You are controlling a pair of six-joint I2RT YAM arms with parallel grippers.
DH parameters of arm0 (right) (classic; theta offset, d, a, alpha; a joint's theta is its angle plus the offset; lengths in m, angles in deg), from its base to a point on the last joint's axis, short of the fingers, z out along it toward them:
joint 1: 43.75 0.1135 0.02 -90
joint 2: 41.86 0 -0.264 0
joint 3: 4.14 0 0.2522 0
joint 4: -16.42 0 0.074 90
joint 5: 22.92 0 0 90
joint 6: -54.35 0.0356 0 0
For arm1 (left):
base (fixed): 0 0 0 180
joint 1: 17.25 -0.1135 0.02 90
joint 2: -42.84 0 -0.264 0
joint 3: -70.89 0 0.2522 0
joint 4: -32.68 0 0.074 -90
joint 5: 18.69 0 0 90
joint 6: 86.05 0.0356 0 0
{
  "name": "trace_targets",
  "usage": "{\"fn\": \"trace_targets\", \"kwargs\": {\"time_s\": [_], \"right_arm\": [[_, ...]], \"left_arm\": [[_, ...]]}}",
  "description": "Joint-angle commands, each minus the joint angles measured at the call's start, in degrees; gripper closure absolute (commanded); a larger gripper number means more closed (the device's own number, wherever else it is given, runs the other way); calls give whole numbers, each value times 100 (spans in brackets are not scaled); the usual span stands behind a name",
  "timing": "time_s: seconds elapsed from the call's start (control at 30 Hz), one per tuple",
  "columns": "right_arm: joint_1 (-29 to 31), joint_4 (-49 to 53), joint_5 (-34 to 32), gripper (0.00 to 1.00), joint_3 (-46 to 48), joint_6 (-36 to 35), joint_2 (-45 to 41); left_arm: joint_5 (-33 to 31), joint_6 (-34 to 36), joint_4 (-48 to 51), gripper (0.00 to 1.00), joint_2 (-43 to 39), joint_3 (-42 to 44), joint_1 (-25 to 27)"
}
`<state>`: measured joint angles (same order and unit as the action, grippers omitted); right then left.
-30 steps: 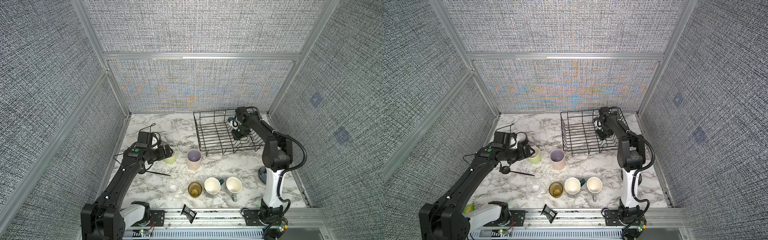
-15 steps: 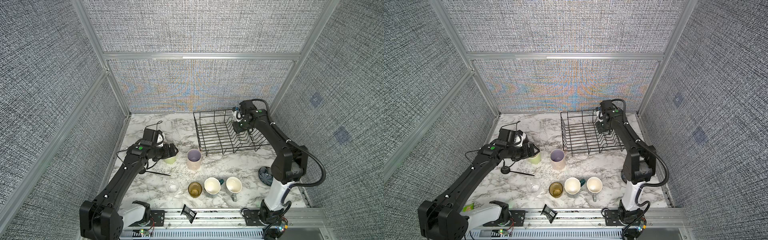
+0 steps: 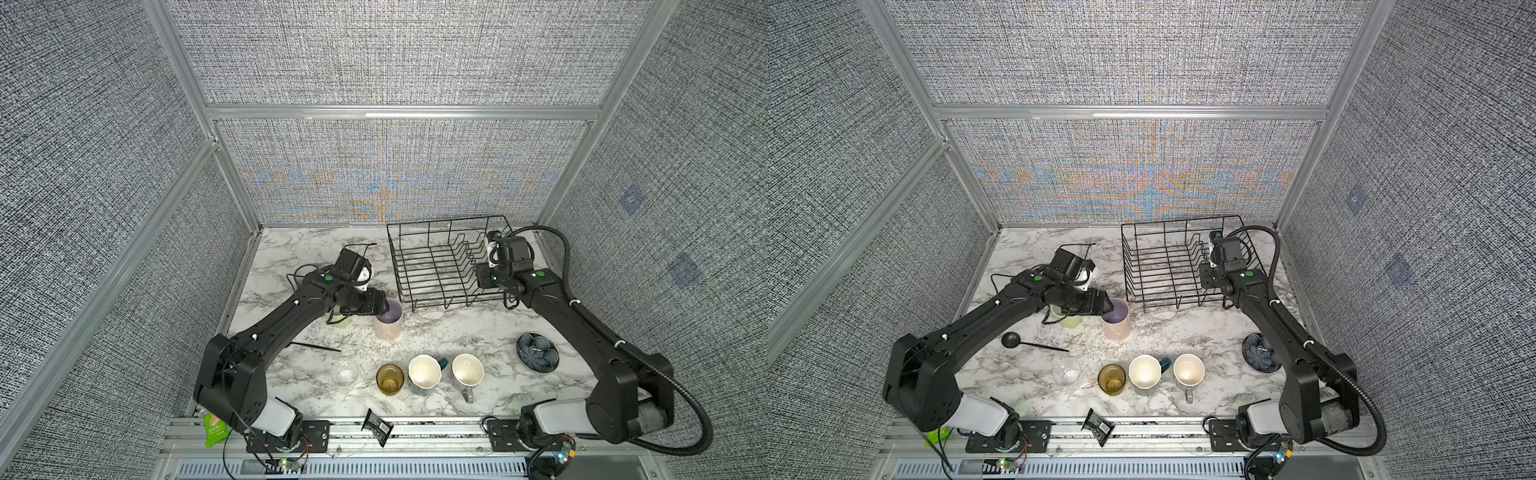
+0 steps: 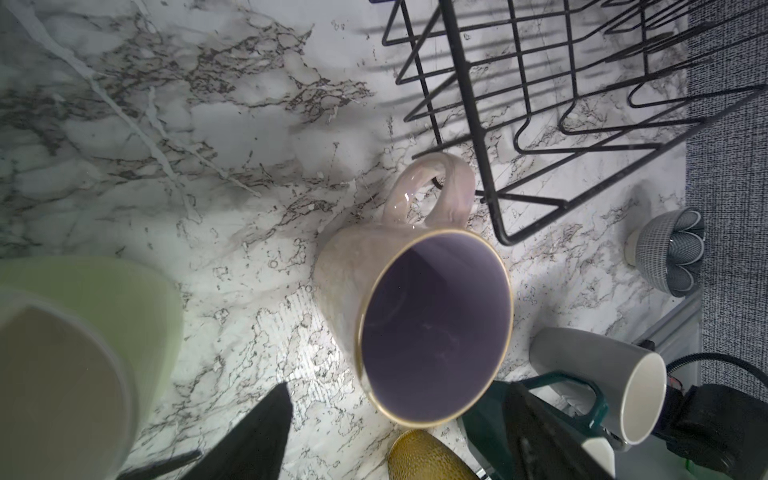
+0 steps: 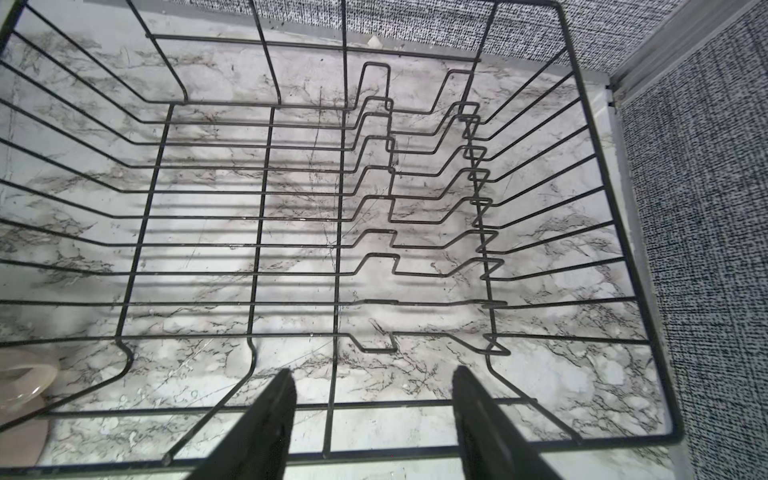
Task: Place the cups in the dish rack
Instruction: 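Lower the left gripper onto the pink mug rim and grasp it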
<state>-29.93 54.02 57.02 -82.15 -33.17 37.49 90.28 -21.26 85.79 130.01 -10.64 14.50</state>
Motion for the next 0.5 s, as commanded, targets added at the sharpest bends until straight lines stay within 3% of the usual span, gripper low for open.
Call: {"fn": "trace_targets", "kwargs": {"time_s": [0.0,0.2,0.47], "right_arm": [[6,-186,-162,40,-112,117,-3],[6,-107,-383,40,-132,112,-6],[23,-329,-540,39,81,112,-171]], "left_arm": [[-165,71,128,22,234,-121,81],[-566,-103,143,25,623,-198,174],[-784,-376,182,45,895,-184,198]]}}
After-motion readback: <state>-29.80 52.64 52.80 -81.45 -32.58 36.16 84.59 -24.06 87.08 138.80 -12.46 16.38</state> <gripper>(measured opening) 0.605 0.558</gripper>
